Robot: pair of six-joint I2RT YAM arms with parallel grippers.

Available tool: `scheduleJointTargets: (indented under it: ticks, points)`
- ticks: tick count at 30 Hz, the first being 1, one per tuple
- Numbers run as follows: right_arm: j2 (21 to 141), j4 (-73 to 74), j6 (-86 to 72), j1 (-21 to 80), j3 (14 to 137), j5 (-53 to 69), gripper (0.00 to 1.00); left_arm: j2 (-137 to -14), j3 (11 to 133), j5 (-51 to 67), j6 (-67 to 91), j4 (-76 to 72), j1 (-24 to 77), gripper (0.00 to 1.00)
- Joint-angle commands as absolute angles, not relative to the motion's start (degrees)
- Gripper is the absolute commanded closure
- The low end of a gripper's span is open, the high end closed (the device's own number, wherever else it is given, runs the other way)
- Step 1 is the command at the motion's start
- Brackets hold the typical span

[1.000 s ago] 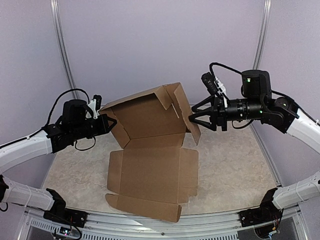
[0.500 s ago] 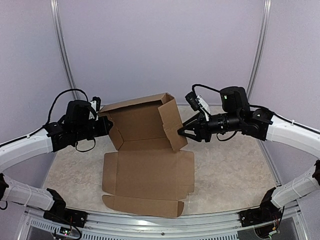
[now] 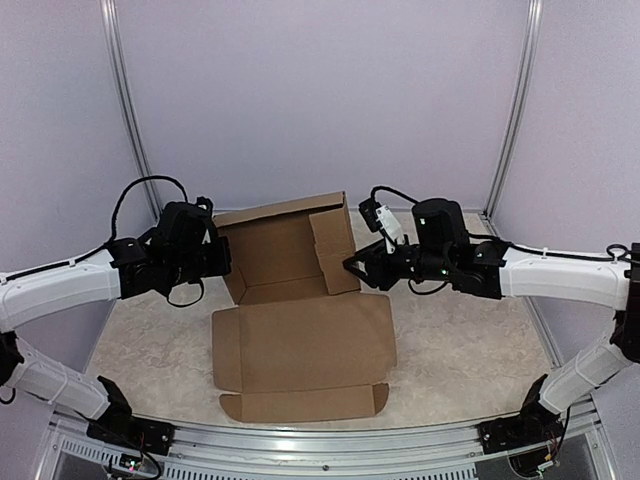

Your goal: Fold the paper box

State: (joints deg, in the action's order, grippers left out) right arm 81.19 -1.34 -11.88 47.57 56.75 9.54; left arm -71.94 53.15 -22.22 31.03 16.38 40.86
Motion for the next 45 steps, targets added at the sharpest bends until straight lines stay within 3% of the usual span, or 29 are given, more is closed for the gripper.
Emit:
scheduleJointTargets:
  ticks: [1,26,30,42,45]
  points:
    - [83.8,-9.0,-15.0,48.6,55.9,0.8,0.59,-73.7,55.2,-26.1,33.8,19.3,43.3,1.00]
    - [95.1,-22.3,-15.3,52.9,56.8,-18.2,0.56,-80.0,59.4,-32.8,37.6,26.0,50.1,1.00]
    - [96.5,-23.7,-14.8,53.0,57.4,-18.4,0.62,-80.7,59.6,-32.7,37.8,26.2,50.6,1.00]
    - [98.4,-26.2,-13.1,53.0,57.8,-17.7,1.00,-81.6,60.4,-32.6,37.6,26.6,51.5,1.00]
    - [98.4,-26.8,-12.8,53.0,57.7,-17.9,1.00,-81.9,60.6,-32.6,37.6,26.8,51.7,1.00]
